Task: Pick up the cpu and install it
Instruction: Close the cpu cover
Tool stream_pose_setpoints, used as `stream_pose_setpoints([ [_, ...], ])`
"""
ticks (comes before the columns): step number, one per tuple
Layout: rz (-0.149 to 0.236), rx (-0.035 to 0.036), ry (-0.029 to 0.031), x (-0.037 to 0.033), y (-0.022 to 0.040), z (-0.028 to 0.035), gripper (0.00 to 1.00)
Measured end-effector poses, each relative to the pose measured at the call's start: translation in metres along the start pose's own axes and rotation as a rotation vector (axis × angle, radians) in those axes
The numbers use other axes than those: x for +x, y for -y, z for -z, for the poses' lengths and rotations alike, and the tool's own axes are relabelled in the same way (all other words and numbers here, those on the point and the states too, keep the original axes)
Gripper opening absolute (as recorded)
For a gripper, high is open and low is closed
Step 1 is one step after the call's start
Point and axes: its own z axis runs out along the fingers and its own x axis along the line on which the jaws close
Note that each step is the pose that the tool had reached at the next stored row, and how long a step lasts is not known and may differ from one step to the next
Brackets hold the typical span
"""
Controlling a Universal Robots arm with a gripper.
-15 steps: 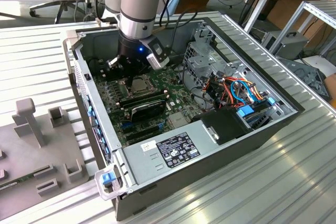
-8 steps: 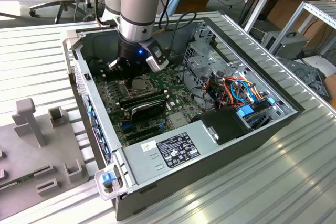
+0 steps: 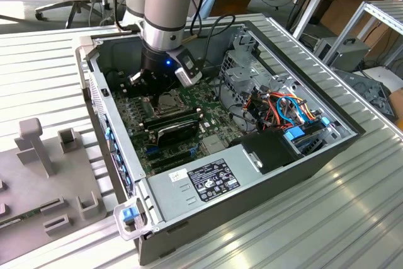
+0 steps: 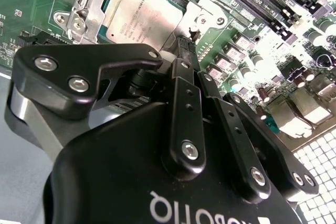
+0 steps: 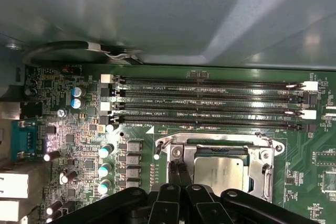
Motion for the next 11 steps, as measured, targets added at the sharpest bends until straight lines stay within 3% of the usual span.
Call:
stream_pose_setpoints([
  [4, 0.000, -0.0009, 0.0008, -0.0001, -0.0002, 0.0014, 0.11],
  [11, 0.000, -0.0004, 0.0004, 0.0005, -0.0005, 0.0221, 0.11],
])
